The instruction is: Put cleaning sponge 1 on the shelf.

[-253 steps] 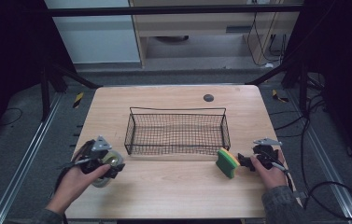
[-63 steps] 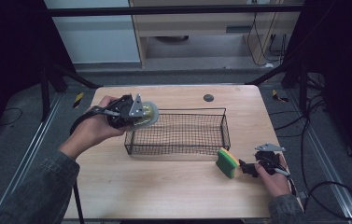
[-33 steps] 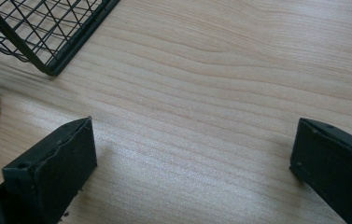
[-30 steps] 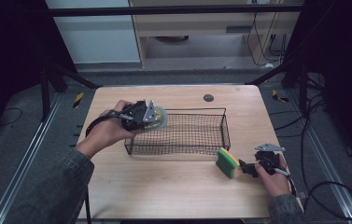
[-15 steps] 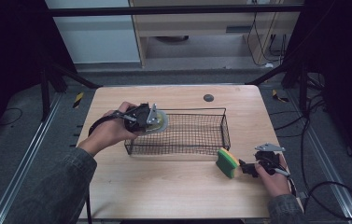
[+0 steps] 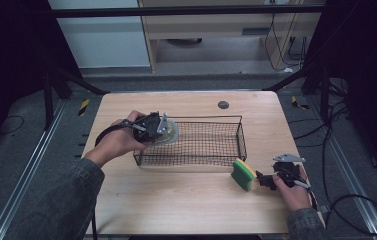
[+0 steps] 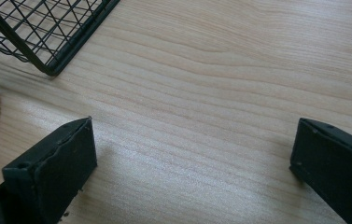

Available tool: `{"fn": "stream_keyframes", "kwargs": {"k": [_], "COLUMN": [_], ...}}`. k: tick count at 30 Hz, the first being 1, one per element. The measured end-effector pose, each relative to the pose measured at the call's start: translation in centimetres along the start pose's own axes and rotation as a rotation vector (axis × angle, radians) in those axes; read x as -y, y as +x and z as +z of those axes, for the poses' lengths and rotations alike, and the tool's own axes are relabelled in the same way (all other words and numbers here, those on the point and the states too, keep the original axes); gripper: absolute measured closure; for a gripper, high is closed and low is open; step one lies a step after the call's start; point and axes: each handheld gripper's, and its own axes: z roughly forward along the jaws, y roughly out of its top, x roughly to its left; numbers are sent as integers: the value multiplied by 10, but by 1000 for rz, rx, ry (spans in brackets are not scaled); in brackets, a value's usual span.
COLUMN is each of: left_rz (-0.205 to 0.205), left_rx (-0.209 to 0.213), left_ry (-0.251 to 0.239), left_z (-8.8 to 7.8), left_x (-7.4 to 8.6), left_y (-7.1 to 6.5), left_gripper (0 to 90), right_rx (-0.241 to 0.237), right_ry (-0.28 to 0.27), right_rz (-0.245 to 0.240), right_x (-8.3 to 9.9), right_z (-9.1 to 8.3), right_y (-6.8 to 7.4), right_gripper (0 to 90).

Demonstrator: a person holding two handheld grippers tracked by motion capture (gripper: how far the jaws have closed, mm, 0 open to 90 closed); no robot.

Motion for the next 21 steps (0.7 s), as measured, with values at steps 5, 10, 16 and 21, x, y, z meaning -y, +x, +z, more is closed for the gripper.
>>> {"fn": "stream_keyframes", "kwargs": {"k": [5, 10, 16, 21], "left_rz": [0, 7, 6, 1], "left_rx": [8, 18, 33, 40], "left_ry": [10, 20, 32, 37], "left_z": [3, 8, 15, 20], "left_x": [2, 3, 7, 9], "left_y": [-1, -2, -4, -5], "left_gripper": [706, 706, 706, 706], "right_rx": [0, 0, 0, 0], "right_ry": [0, 0, 0, 0], "right_rz": [1, 0, 0, 0], "right_x": [0, 0, 0, 0], "right_z": [0, 0, 0, 0], "right_y": [0, 0, 0, 0], "right_gripper": [6, 6, 6, 6]}}
